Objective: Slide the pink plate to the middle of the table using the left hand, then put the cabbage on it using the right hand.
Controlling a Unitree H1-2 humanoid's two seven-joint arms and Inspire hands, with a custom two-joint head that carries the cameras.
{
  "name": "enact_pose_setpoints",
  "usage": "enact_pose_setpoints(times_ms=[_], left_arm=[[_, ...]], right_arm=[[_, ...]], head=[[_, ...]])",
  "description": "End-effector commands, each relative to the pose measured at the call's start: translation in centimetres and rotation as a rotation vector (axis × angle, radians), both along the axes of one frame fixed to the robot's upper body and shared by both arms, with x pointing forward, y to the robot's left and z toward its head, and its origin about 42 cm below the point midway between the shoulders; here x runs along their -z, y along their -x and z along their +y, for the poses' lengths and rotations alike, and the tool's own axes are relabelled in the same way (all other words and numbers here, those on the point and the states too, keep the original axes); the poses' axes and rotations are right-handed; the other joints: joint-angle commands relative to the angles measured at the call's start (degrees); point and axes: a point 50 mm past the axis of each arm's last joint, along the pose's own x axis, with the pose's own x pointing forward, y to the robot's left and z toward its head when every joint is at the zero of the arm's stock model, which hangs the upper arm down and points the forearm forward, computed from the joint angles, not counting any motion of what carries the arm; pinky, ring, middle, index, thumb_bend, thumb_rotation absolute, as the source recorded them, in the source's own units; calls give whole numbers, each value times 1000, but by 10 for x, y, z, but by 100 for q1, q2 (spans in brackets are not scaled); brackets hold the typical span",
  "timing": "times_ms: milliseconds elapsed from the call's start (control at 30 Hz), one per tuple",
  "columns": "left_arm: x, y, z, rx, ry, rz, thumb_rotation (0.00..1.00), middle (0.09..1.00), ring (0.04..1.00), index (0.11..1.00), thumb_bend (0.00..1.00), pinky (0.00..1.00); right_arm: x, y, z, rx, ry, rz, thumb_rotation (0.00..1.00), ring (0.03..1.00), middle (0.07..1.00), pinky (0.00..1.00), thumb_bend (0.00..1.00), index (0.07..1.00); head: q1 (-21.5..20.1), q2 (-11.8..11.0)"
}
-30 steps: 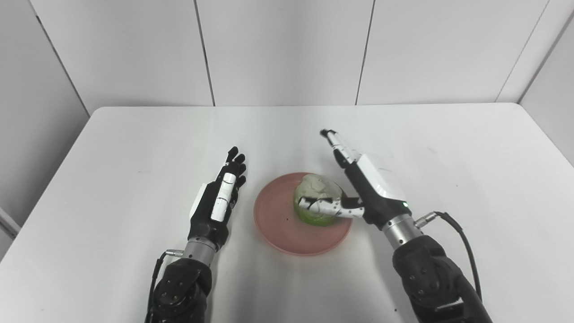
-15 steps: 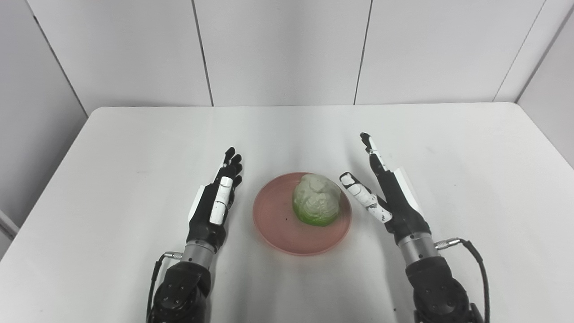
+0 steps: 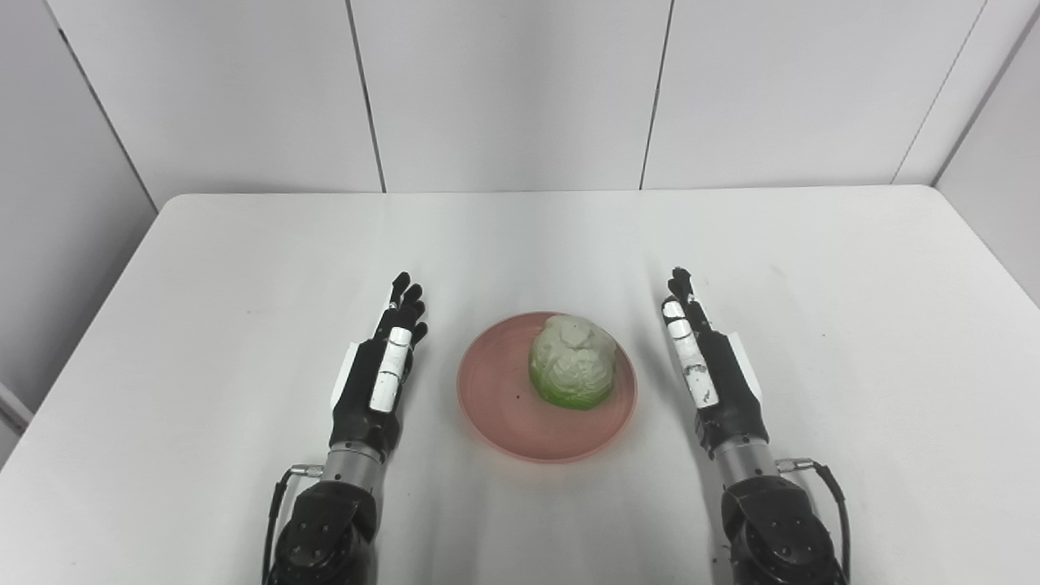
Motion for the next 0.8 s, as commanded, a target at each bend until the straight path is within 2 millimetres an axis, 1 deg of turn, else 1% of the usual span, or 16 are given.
enact_pose_setpoints(times_ms=[0,267,533,600,667,767], left_arm=[[-15,-7,2,23,-5,-88,951,1000,1000,1000,725,999],[-11,-5,4,44,11,-66,963,1000,1000,1000,732,1000],[-13,-5,2,34,4,-64,976,1000,1000,1000,741,1000],[-14,-6,0,14,31,-72,947,1000,1000,1000,704,1000],[-14,-7,-2,12,38,-72,937,1000,1000,1000,698,1000],[-15,-8,-2,32,14,-56,977,1000,1000,1000,718,1000]], right_arm=[[-17,-7,3,-17,-55,-95,1000,1000,1000,1000,657,1000],[-17,-8,4,-15,-134,-81,1000,1000,1000,1000,671,1000],[-21,-6,5,-16,-137,-104,1000,1000,1000,1000,653,1000],[-21,-6,7,-19,-137,-107,1000,1000,1000,1000,655,1000],[-20,-6,7,-20,-137,-112,1000,1000,1000,1000,670,1000],[-18,-6,7,-16,-127,-114,1000,1000,1000,1000,684,1000]], head=[[-4,-4],[15,47],[-1,7],[5,1],[-5,-29],[-18,-32]])
